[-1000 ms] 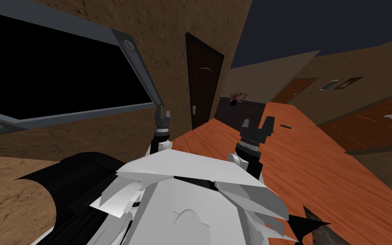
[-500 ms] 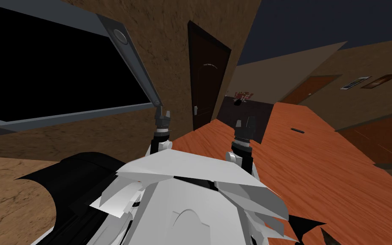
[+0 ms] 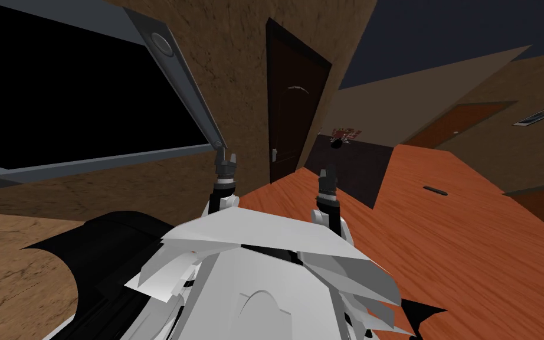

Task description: Pull the door open

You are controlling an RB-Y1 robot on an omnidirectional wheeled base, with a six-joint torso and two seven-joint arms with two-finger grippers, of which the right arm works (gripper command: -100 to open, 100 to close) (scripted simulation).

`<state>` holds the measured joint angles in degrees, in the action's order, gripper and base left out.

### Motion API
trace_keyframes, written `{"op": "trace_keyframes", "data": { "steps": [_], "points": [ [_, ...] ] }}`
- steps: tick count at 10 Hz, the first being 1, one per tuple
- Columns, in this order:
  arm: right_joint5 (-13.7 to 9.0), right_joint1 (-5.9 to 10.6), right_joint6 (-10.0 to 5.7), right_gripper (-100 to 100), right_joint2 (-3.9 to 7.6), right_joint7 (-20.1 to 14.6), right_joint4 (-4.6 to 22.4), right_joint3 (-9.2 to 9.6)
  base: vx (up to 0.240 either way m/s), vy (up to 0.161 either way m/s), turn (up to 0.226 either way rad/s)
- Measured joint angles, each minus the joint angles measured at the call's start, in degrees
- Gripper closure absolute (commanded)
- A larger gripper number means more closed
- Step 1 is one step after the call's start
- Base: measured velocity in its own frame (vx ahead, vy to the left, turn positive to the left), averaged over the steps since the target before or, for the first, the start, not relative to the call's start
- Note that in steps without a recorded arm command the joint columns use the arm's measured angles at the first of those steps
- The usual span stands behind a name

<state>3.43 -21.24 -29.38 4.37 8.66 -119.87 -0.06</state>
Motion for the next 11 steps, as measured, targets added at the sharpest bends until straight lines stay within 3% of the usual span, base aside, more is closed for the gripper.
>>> {"op": "trace_keyframes", "data": {
  "steps": [7,11],
  "points": [
    [6.05,5.08,1.10,-100,1.89,7.36,9.45,1.56,0.132,-0.002,0.092],
    [9.32,6.78,1.31,-100,3.13,11.28,14.18,2.33,0.120,-0.011,0.096]
  ]
}}
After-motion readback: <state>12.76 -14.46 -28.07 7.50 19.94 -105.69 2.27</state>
